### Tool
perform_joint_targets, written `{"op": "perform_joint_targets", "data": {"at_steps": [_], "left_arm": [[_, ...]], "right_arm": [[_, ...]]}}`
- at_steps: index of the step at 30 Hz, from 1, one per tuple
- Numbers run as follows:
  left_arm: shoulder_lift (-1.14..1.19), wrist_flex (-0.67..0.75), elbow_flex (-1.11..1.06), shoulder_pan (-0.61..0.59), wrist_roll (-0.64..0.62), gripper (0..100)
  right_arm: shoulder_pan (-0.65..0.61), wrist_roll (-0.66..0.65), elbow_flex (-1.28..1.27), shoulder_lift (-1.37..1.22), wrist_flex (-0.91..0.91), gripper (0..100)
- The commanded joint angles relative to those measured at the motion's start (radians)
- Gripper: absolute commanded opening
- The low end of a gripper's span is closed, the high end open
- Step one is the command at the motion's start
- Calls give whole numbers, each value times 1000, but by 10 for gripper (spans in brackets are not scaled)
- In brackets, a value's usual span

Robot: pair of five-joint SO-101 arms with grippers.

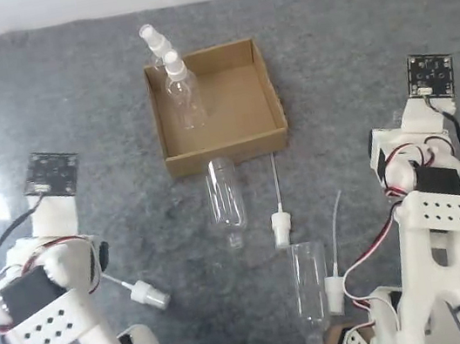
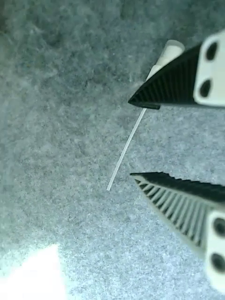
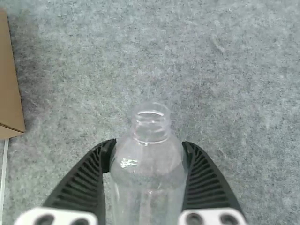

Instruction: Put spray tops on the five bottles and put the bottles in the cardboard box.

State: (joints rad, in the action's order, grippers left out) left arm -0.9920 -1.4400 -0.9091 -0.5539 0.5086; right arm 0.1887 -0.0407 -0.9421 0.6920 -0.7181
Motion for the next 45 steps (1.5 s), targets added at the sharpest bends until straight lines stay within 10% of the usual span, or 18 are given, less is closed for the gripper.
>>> {"op": "perform_joint_targets", "data": {"at_steps": [1,27,45], "left_arm": [[74,-61,76,35,57,210],[505,-137,163,63,1068,210],[503,186,-176,219,1091,206]], "right_arm": [[-12,-25,11,31,21,37],[-12,-25,11,31,21,37],[-13,-25,11,30,41,37]]}}
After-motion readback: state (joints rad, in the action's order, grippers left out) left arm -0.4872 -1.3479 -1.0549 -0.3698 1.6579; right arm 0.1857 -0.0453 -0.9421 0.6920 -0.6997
